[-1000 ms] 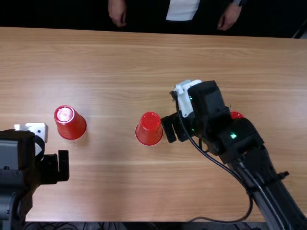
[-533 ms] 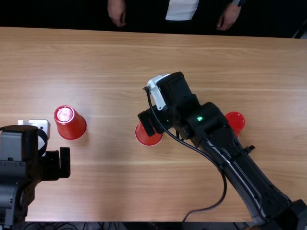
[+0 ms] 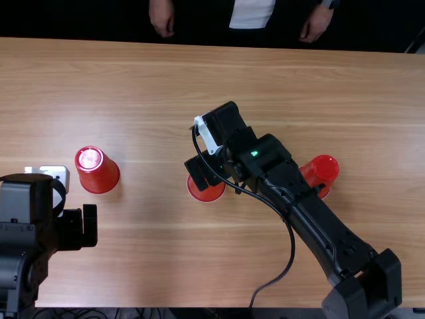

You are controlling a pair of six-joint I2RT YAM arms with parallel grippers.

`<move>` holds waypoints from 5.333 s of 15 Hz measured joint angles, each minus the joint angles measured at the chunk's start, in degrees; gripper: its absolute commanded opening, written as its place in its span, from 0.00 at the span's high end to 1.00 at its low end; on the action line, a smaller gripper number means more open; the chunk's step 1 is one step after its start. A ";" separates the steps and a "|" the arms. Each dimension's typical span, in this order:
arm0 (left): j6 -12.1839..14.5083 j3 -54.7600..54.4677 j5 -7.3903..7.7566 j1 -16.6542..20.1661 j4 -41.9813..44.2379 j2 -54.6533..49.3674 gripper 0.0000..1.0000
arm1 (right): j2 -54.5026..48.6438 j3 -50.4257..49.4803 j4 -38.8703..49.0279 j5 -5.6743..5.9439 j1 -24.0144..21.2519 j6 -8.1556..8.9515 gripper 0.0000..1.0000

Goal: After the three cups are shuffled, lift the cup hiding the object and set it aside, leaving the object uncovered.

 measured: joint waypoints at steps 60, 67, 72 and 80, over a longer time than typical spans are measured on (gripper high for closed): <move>0.02 0.00 0.00 -1.88 -3.08 -0.17 0.00 | -31.45 -37.27 -0.35 0.26 -5.05 0.20 0.00; 0.00 0.00 0.00 -1.88 -3.04 -0.15 0.00 | -38.66 -29.51 -2.71 0.83 -7.48 0.07 0.00; 0.02 0.00 -0.02 -1.88 -3.04 -1.25 0.00 | -48.43 -26.97 -11.10 2.19 -19.52 -0.07 0.00; -0.07 -8.46 0.00 -1.88 1.33 -15.08 0.00 | -71.04 -34.60 -14.40 2.25 -31.47 0.00 0.00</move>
